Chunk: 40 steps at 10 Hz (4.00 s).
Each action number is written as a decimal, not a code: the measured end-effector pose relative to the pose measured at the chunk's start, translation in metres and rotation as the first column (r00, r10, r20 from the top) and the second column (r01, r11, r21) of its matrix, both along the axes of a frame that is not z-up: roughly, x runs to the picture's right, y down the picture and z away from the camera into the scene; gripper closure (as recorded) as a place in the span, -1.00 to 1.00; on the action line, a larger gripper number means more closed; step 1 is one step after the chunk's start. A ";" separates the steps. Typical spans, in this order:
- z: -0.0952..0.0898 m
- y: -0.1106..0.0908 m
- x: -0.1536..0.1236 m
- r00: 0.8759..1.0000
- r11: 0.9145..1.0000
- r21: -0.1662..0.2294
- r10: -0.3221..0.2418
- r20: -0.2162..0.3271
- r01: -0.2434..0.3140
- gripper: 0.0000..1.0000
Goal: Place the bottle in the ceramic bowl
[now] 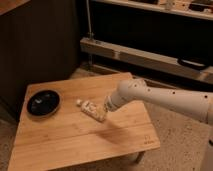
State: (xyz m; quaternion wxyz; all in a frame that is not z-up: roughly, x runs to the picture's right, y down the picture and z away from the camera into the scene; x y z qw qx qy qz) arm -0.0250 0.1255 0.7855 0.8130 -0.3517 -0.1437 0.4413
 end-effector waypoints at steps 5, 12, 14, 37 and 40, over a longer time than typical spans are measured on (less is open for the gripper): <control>0.018 -0.011 -0.020 0.986 0.981 0.111 -0.148 -0.076 0.156 -0.30; 0.026 -0.009 0.007 0.970 0.967 0.126 -0.208 -0.127 0.224 -0.30; 0.038 -0.004 0.007 0.969 0.964 0.133 -0.217 -0.116 0.231 -0.30; 0.022 -0.135 -0.155 0.923 0.925 0.166 -0.364 0.122 0.343 1.00; 0.033 -0.123 -0.229 0.867 0.914 0.166 -0.404 0.293 0.370 1.00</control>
